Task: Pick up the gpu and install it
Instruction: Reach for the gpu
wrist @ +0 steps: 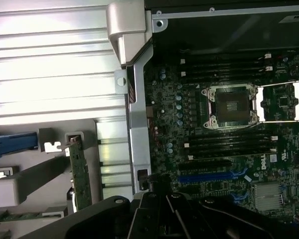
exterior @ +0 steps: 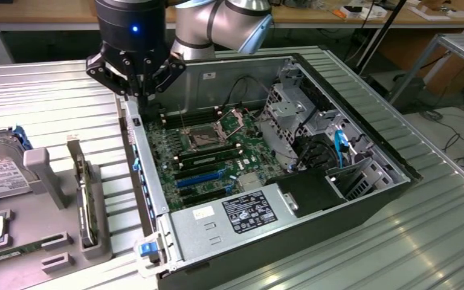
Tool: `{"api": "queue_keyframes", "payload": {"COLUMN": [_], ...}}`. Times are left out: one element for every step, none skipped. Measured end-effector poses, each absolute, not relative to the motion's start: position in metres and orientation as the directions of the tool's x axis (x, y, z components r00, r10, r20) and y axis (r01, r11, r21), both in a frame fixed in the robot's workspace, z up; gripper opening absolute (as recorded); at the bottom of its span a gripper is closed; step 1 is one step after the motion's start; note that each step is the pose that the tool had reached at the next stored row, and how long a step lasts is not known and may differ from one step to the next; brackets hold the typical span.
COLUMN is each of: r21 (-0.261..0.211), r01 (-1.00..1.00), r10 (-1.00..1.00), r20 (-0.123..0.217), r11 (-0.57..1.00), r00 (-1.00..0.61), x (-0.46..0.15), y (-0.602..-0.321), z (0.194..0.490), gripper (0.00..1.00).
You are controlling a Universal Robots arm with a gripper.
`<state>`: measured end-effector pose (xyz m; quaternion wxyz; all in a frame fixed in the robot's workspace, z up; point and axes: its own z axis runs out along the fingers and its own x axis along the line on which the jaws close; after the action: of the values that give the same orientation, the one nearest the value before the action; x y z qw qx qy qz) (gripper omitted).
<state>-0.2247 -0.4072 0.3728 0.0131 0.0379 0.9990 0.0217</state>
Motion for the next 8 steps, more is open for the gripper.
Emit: {"api": "queue_keyframes", "payload": {"r21": [0.044,0.044,0.044,0.044,0.044,0.044,0.044,0.044], "r01": [0.075,0.075,0.075,0.075,0.075,0.075,0.075,0.075], "r10": [0.076,0.076,0.076,0.076,0.076,0.076,0.076,0.076], "r20": [-0.024,-0.025,-0.024,-0.024,-0.024,-0.024,-0.024,-0.025], "r11": [0.996,0.996,0.996,0.996,0.996,0.996,0.996,0.996], "r00": [-0.997,-0.997,-0.997,-0.997,-0.997,-0.997,-0.997,-0.997], "x": [-0.2253,-0.2259,-0.2267,-0.2273,-0.2282,-0.2295,-0.2305,-0.2313], "y": [-0.4075,-0.4078,-0.4082,-0.4085,-0.4090,-0.4096,-0.4100,-0.4104], "z": [0.3727,0.3725,0.3725,0.3724,0.3722,0.3719,0.3717,0.3716], "gripper": [0.11,0.11,0.11,0.11,0.11,0.11,0.11,0.11]}}
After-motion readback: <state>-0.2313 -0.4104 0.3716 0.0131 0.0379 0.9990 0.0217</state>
